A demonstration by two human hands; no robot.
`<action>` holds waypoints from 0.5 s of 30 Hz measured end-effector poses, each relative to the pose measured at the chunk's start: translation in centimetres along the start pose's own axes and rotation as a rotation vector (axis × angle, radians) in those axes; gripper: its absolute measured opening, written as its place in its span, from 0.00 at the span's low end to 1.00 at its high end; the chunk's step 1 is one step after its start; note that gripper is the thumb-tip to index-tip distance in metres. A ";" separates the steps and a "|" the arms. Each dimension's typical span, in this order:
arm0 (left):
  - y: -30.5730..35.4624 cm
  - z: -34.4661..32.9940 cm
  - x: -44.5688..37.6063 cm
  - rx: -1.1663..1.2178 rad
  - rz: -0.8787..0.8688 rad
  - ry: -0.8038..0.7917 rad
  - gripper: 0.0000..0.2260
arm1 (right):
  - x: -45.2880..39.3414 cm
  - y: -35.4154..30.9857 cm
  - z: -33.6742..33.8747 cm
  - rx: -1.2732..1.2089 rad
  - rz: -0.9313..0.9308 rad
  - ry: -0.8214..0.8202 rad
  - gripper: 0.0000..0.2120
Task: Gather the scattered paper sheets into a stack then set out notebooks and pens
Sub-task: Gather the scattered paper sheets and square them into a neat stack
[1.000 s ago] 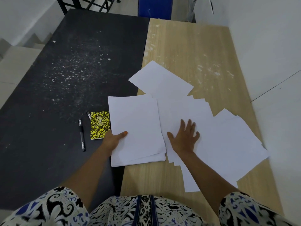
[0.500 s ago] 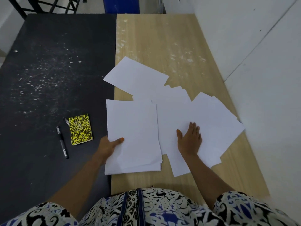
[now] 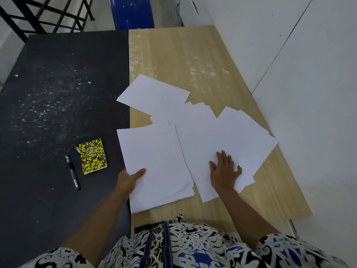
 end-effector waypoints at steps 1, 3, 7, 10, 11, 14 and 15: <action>-0.1 0.1 0.1 0.004 -0.003 0.003 0.21 | -0.1 -0.1 0.1 0.009 -0.001 -0.011 0.26; 0.0 0.1 0.4 0.016 -0.014 0.010 0.21 | -0.1 -0.8 -0.4 0.038 0.027 -0.095 0.32; -0.3 0.4 0.6 0.049 0.008 0.007 0.22 | 1.5 -4.6 -2.4 0.104 0.323 -0.239 0.42; -0.6 1.7 0.5 0.072 0.042 0.026 0.21 | 1.2 -6.0 -3.0 0.059 0.374 -0.207 0.36; -0.6 2.4 0.4 0.080 0.048 0.043 0.20 | 0.7 -6.5 -2.6 0.029 0.382 -0.146 0.30; -0.1 3.8 -0.1 0.093 0.037 0.097 0.21 | -0.8 -8.6 -0.9 -0.049 0.432 0.065 0.10; 0.1 4.2 -0.3 0.104 0.030 0.123 0.22 | -1.3 -9.4 -0.5 -0.057 0.442 0.097 0.05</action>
Point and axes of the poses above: each hand's wrist, its own x-axis away from the middle knuckle, its own z-axis out of the back of the hand, y = z × x, the point moved 8 cm from there along -x, towards the middle knuckle, and after that the axes turned 2 degrees about -x, right-handed, at the moved point
